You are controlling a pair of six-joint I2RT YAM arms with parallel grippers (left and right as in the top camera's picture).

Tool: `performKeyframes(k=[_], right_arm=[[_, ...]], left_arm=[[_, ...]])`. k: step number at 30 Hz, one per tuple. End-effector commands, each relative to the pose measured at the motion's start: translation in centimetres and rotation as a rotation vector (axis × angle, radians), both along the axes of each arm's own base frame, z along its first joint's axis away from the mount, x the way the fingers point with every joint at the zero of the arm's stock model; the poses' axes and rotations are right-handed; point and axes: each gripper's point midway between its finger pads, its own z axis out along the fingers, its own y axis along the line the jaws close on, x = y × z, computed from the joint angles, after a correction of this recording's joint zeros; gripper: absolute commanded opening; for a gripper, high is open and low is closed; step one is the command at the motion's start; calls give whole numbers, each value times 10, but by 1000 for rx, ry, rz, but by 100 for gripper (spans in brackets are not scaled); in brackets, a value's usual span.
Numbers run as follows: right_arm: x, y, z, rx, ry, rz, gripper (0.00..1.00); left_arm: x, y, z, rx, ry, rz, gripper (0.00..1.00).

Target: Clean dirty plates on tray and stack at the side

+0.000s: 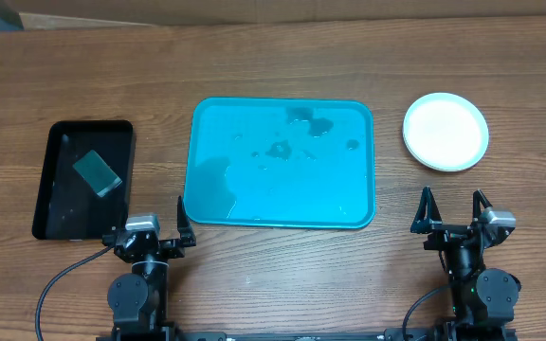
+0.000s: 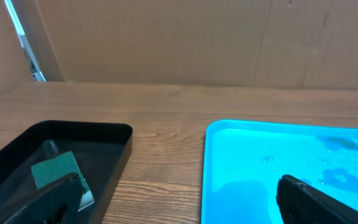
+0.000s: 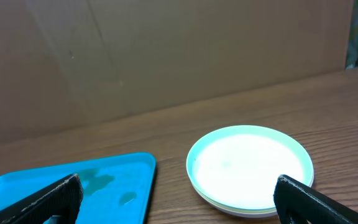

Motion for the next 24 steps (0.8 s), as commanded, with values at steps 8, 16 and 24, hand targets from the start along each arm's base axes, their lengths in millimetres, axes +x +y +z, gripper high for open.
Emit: performKeyframes(k=[8,16,24], right_arm=[[0,-3,-2,-3,-4,-14,100],[0,-3,-2,-3,-5,-13,100],[0,-2,-2,-139,-4,-13,100]], left_arm=[[0,-1,2,-9,-12,0,100],[0,-1,2,-9,-12,0,100],[0,-1,2,-8,-12,0,100]])
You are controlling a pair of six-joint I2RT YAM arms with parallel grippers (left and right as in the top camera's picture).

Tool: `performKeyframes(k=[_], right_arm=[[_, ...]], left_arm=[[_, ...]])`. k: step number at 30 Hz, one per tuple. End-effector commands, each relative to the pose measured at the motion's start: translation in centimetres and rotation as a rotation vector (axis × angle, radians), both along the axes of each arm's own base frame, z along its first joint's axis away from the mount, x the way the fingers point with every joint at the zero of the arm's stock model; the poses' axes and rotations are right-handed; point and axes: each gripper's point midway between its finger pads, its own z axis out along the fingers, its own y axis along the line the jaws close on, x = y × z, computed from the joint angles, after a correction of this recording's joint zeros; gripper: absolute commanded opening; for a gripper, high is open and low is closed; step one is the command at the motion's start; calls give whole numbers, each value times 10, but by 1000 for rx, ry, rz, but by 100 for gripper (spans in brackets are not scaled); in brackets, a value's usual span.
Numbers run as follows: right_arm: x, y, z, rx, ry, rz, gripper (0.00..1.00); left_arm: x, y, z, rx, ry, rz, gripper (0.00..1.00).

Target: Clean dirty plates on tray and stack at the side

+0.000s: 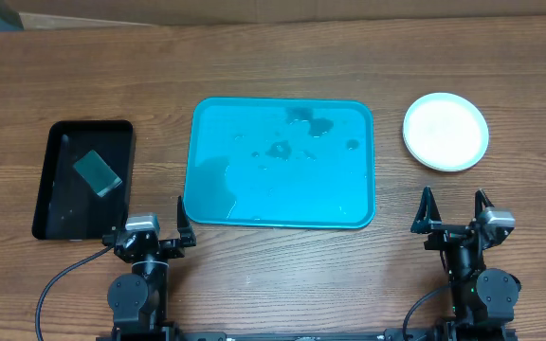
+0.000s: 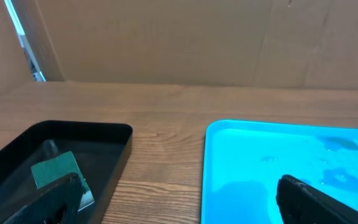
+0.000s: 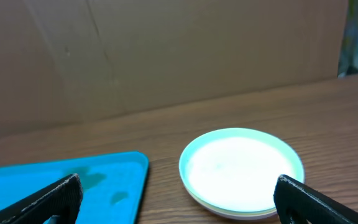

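Observation:
The blue tray (image 1: 282, 163) lies mid-table, wet with dark smears and carrying no plates; it also shows in the wrist views (image 2: 291, 168) (image 3: 61, 180). White plates (image 1: 445, 131) sit stacked on the table right of the tray, seen close by the right wrist camera (image 3: 241, 171). A green sponge (image 1: 97, 173) rests in the black bin (image 1: 60, 142). My left gripper (image 1: 150, 232) stands open at the front edge below the tray's left corner. My right gripper (image 1: 453, 216) stands open below the plates. Both are empty.
Brown cardboard (image 2: 179, 37) walls off the far side of the wooden table (image 1: 273, 57). The black bin (image 2: 104, 134) sits left of the tray with a strip of bare wood between them.
The right wrist view has shifted slightly, so the plates and tray sit a little further left in it. Nothing else has changed.

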Motion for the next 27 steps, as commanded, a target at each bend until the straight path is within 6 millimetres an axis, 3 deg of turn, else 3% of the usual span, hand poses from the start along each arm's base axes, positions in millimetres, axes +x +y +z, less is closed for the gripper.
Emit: performKeyframes(k=[1,27], right_arm=[[0,0,-2,-97,-3,0,100],[0,2,-2,-135,-4,13,100]], left_arm=[[0,-1,2,-9,-12,0,100],[0,-1,2,-9,-12,0,100]])
